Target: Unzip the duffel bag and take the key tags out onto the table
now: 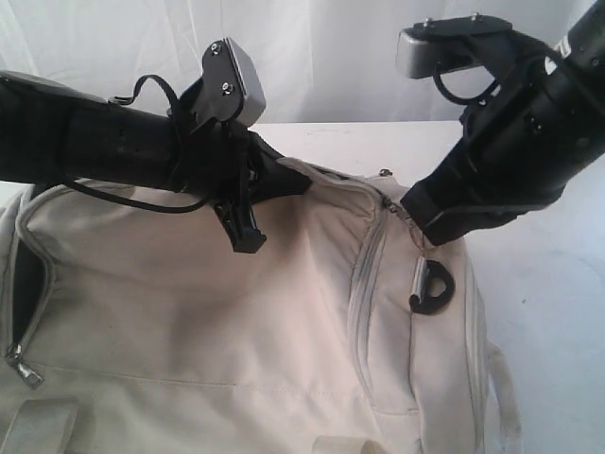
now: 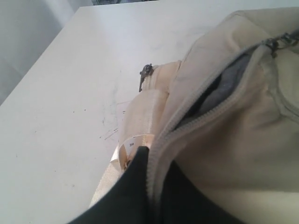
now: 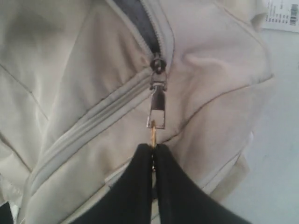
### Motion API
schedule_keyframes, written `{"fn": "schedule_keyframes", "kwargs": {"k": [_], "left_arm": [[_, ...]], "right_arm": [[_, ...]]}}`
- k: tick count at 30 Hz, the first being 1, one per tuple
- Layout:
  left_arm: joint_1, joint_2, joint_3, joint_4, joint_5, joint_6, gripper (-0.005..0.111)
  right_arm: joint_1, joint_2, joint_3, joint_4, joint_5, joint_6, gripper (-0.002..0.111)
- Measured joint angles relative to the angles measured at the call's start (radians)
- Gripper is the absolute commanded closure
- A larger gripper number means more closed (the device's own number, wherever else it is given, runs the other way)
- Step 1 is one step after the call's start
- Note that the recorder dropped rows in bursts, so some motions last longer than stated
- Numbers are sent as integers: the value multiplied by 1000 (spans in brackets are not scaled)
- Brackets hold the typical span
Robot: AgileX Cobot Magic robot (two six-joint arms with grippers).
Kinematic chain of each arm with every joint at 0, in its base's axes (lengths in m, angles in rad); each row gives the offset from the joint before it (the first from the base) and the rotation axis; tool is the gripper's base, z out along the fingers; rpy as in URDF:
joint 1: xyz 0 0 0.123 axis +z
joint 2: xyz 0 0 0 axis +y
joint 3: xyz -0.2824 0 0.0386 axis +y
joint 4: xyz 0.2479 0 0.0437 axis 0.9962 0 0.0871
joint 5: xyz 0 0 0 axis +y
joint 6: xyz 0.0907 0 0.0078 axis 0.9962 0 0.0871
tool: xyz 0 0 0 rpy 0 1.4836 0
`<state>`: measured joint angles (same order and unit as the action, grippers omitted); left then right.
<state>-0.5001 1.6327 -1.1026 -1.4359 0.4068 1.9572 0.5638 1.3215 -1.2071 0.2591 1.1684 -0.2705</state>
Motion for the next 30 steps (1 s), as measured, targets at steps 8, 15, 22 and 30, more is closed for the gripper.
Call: {"fn": "schedule_keyframes", "kwargs": {"k": [8,15,22,30], "left_arm": [[0,-8,0,0,4,0,107],[0,-11,0,-4,-29,0,107],[0,-11,0,-7,-29,0,107],[0,-11,0,-7,-27,0,107]], "right_arm": [[0,-74,73,77,-25,-29,108],[0,-138,115,77,46,-29,108],[0,-151,123,61,48,-29,107],[0,-149,123,101,-236,-100,46]]}}
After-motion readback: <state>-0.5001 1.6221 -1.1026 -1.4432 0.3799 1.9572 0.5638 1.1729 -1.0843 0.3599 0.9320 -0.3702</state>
